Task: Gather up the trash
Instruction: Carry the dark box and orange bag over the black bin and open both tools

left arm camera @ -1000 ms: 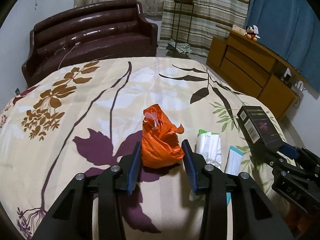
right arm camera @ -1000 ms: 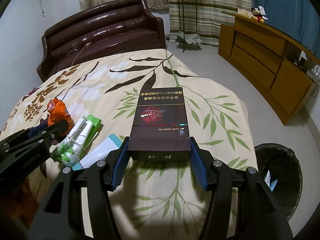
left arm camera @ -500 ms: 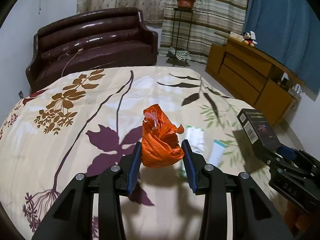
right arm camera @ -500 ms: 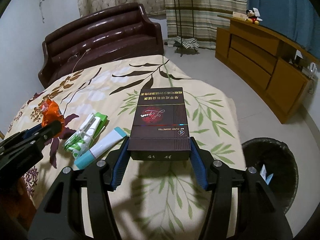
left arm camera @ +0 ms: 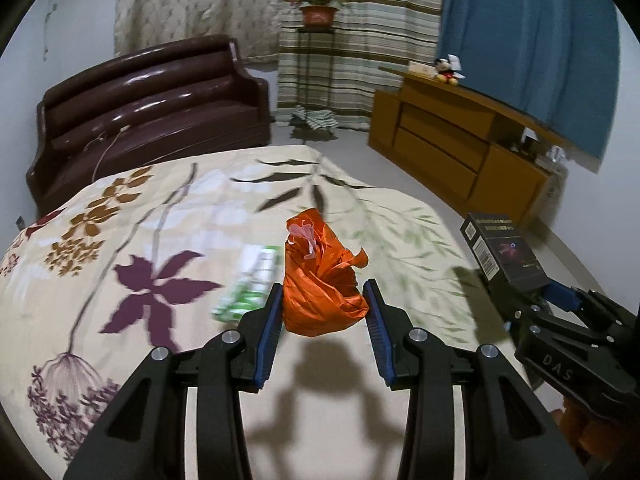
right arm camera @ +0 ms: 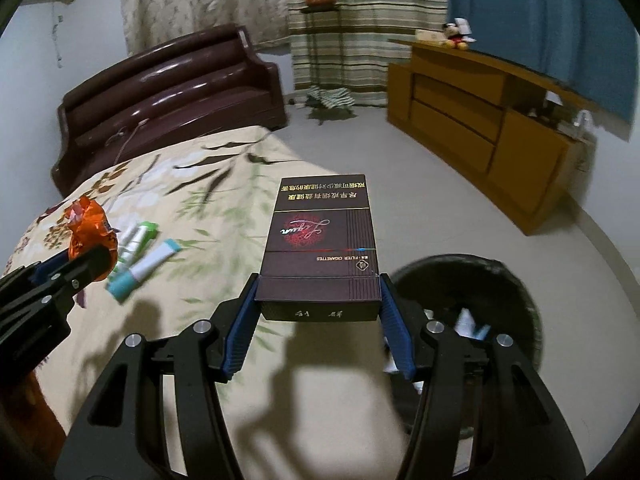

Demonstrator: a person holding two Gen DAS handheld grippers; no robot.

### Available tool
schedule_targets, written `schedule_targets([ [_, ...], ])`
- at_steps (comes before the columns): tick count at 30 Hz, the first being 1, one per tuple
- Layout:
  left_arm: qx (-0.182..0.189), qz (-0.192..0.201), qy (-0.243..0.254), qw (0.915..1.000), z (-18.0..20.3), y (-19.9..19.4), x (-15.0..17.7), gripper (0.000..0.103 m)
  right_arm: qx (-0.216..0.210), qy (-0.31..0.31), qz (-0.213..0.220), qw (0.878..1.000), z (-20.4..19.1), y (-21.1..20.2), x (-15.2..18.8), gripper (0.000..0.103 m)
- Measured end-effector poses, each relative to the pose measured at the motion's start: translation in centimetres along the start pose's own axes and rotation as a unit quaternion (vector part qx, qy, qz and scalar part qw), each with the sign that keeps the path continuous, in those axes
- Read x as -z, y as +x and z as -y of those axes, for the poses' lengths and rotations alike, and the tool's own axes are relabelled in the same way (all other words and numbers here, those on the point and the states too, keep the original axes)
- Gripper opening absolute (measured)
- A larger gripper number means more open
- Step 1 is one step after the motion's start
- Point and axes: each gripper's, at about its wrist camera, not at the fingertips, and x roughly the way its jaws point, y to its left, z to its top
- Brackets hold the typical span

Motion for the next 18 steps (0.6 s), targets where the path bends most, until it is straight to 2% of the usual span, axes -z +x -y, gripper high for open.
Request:
schedule_targets([
  [11, 0.039, -0.005, 0.057, 0.9976, 8.5, 1.8, 0.6, 0.04, 0.059, 0.046, 0.0, 0.997, 8.5, -1.4, 2.3, 0.055],
  [18, 0.051, -0.009, 0.086, 0.995, 12.5, 3.2, 0.8, 0.041, 0.083, 0.06, 0.005, 0.995, 11.5, -1.9, 3.3, 0.055],
])
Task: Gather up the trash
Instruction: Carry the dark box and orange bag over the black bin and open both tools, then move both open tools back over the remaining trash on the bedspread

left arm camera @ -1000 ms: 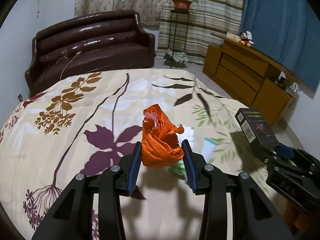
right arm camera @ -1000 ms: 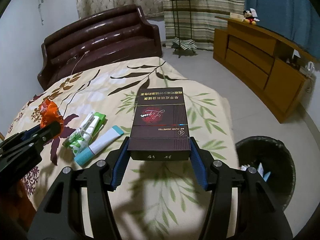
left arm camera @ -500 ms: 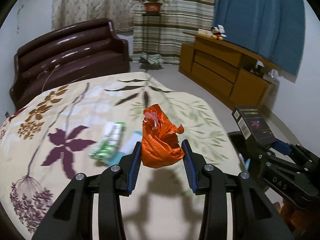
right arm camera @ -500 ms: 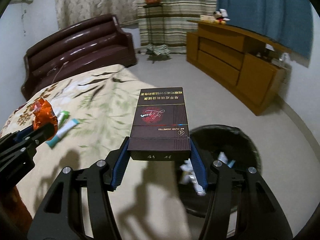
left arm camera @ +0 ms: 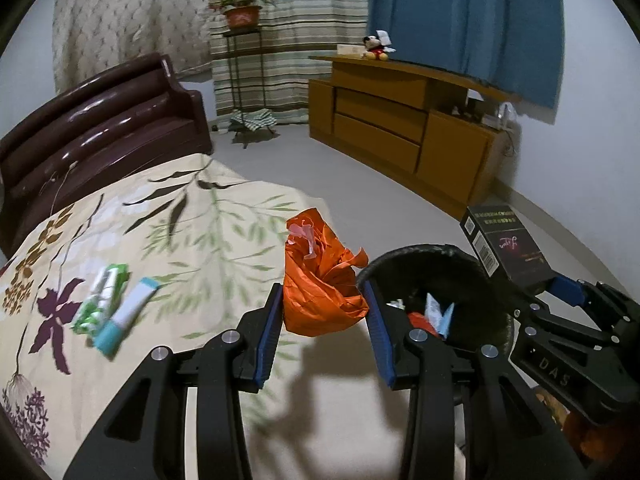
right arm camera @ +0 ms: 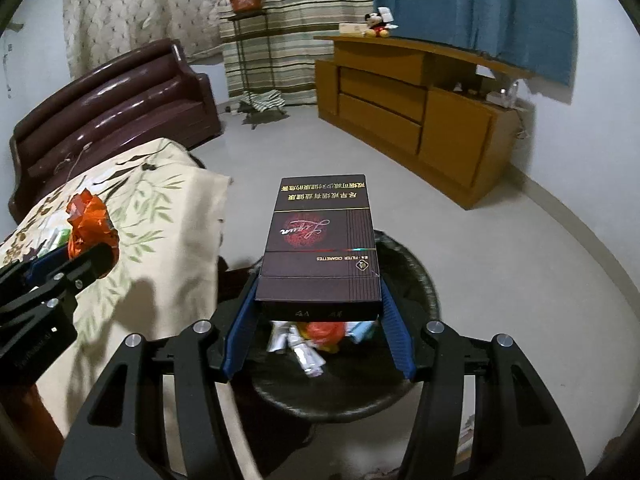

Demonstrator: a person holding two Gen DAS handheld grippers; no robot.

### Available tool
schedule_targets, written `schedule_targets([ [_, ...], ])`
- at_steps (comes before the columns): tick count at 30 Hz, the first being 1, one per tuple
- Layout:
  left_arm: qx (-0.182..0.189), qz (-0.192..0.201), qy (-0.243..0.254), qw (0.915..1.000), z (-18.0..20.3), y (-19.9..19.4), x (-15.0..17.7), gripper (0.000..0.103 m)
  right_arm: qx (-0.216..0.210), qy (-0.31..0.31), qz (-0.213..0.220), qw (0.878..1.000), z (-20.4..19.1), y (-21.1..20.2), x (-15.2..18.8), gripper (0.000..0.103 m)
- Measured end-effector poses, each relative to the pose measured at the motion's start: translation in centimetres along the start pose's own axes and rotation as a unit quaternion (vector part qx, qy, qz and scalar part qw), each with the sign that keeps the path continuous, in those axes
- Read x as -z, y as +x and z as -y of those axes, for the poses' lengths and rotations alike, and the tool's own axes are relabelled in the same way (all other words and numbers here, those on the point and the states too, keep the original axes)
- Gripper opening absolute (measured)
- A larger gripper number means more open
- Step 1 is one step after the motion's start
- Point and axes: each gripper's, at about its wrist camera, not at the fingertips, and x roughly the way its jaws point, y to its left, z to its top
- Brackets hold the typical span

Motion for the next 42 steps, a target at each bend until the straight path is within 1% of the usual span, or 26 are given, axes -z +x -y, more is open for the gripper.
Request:
schedule_targets([
  [8, 0.002, -0.012, 0.021, 0.9997, 2.6, 2.0, -0.5, 0.041, 0.007, 0.017, 0.0, 1.0, 2.3, 0.5, 0.4, 0.055],
  [14, 0.004, -0.019, 0.034, 0.9993, 4.1, 3.2, -0.8, 0.041, 0.01, 0.027, -0.003, 1.0, 3.0, 0.8, 0.6, 0.056],
  [23, 0.003, -0.029, 0.044, 0.9986, 5.3, 4.8, -1.0, 0.041, 0.013, 0.031, -0.009, 0.999, 3.6, 1.6, 0.8, 0.054],
  [28, 0.003, -0.044, 0.046, 0.998, 5.7, 5.7, -0.7, 0.042, 0.014, 0.037, -0.014, 0.999, 3.9, 2.6, 0.8, 0.054],
  [35, 0.005, -0.044, 0.051, 0.9977, 6.0, 5.9, -0.7, 0.055, 0.012, 0.046, -0.015, 0.999, 4.4, 3.1, 0.6, 0.056],
  [42, 0.005, -0.044, 0.043, 0.9981, 6.1, 5.7, -0.8, 0.057, 0.018, 0.05, -0.015, 0.998, 4.6, 3.1, 0.5, 0.056],
])
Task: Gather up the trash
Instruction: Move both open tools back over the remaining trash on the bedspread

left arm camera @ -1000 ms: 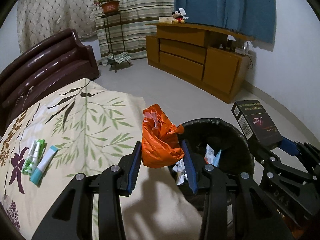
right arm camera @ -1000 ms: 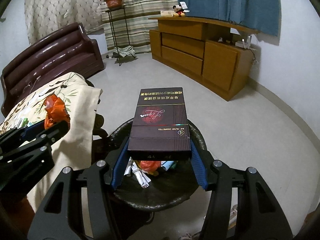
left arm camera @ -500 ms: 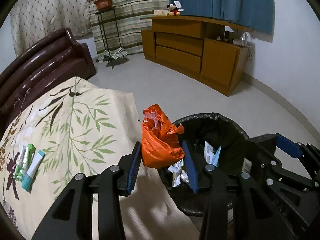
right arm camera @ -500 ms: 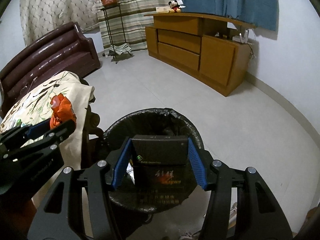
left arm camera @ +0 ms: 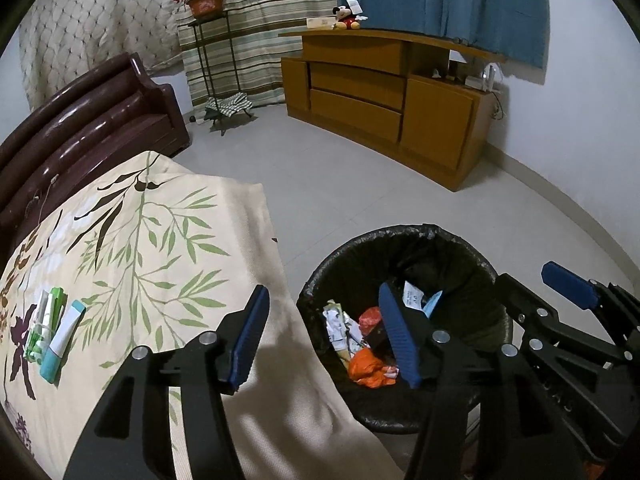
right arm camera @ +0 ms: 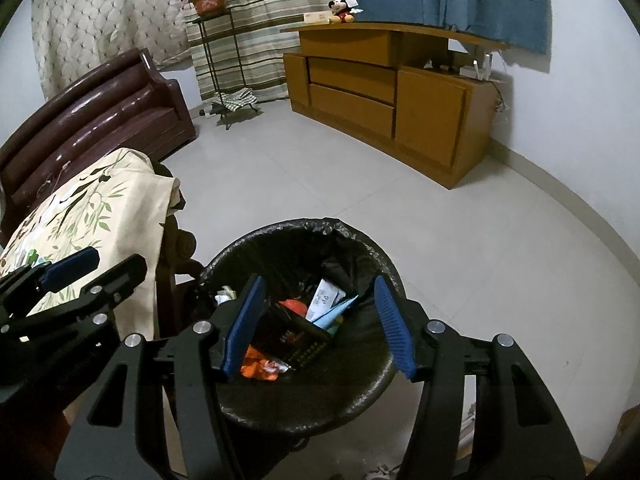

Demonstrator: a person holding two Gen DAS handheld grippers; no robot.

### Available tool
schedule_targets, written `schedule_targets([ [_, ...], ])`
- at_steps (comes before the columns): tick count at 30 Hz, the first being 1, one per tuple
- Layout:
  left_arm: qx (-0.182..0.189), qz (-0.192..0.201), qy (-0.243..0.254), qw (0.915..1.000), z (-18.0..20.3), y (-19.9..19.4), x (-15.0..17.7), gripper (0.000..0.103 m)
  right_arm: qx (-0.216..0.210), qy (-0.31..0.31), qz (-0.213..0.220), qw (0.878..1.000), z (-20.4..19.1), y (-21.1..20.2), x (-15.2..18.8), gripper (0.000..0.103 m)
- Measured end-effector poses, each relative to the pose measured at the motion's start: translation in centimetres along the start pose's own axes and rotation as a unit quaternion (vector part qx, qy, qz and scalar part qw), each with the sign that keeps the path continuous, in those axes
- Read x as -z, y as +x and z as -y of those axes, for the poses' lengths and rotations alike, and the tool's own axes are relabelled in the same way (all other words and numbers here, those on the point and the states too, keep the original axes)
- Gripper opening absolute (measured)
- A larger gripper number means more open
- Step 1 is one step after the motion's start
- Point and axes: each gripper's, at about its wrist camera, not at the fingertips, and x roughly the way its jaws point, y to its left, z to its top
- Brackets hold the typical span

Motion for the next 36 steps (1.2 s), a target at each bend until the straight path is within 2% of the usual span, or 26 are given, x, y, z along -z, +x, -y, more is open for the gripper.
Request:
schedule_targets([
  [11, -0.002, 0.011, -0.009, 0.9999, -1.2, -1.3, -0.2, 0.058, 0.002, 0.001, -0.001, 1.0, 0.0, 0.1, 0.0, 0.057],
  [18, -0.018, 0.023, -0.017, 0.9994, -2.6, -2.5, 0.2, 0.058, -0.002, -0.008, 0.001, 1.0, -1.5, -0.3, -0.1, 0.057],
  [26, -0.04, 0.025, -0.045, 0.9979, -6.5, -3.9, 1.4, 0.058, -0.023, -0.035, 0.0, 0.999, -5.0, -1.1, -0.2, 0.058],
  [36, -0.08, 0.024, -0.091, 0.9923, -13.1, -6.6, 3.9, 0.058, -0.069, -0.084, -0.001, 0.994, -12.3, -2.4, 0.0, 0.058],
])
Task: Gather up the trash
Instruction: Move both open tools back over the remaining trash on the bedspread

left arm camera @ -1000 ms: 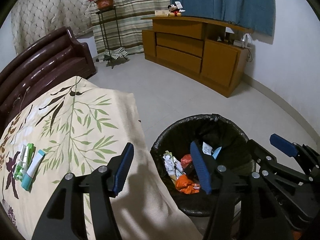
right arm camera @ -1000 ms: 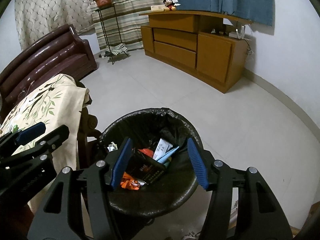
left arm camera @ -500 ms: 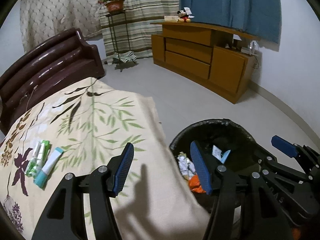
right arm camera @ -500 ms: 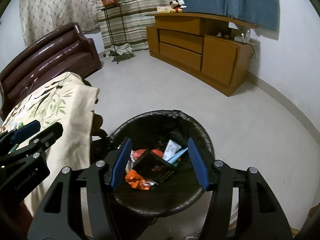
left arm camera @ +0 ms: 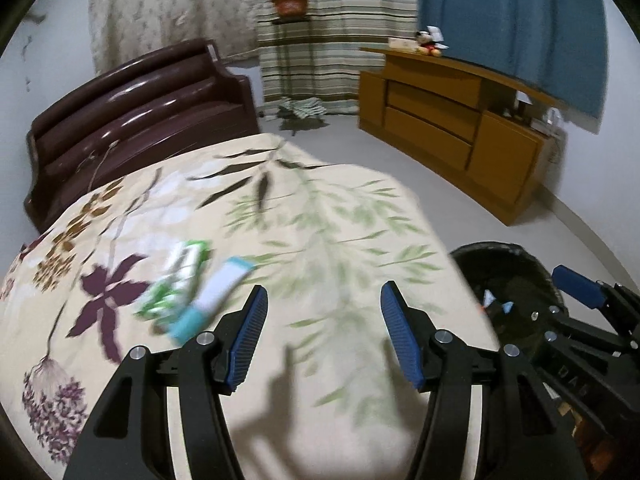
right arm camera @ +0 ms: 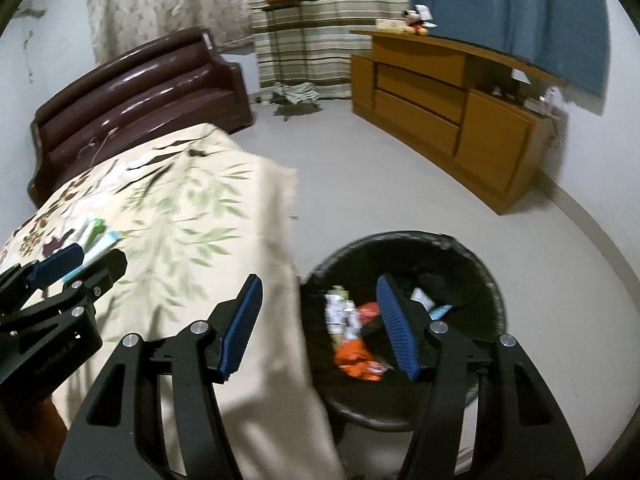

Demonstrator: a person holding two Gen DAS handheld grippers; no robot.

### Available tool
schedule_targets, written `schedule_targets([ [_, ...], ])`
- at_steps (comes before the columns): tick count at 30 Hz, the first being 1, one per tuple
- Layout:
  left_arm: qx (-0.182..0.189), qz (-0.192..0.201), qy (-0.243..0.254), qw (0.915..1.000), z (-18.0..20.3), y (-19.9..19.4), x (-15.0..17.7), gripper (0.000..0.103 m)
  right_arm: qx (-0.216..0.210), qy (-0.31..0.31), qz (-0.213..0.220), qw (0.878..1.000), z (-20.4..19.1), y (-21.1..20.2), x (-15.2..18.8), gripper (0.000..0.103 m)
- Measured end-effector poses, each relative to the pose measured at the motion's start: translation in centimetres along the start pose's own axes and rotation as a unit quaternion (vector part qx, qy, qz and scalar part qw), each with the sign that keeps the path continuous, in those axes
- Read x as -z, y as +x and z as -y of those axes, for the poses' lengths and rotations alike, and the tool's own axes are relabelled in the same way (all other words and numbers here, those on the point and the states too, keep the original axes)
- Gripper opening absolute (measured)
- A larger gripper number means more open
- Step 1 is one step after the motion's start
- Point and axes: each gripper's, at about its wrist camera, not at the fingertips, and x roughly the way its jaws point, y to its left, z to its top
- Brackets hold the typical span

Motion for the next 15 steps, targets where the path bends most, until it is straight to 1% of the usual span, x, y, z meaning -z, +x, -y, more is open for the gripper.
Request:
schedule_targets([
  [6, -0.035, -0.002, -0.034, 0.9988, -5.5, -1.2, 1.3, 0.058, -0.035, -0.028, -0.009, 0.999, -5.0, 0.4, -0.4, 0.058],
  [9, -0.056, -0.003, -0.056, 0.9969, -8.6, -1.7, 1.9, 0.058, -0.05, -0.044, -0.014, 0.998, -7.9, 0.8, -0.5, 0.058],
  [15, -0.085, -0.007, -0.086, 0.9926, -13.5, -2.4, 3.0, 0.058, -0.08, -0.065, -0.028, 0.994, -12.7, 1.6, -0.5, 0.058],
])
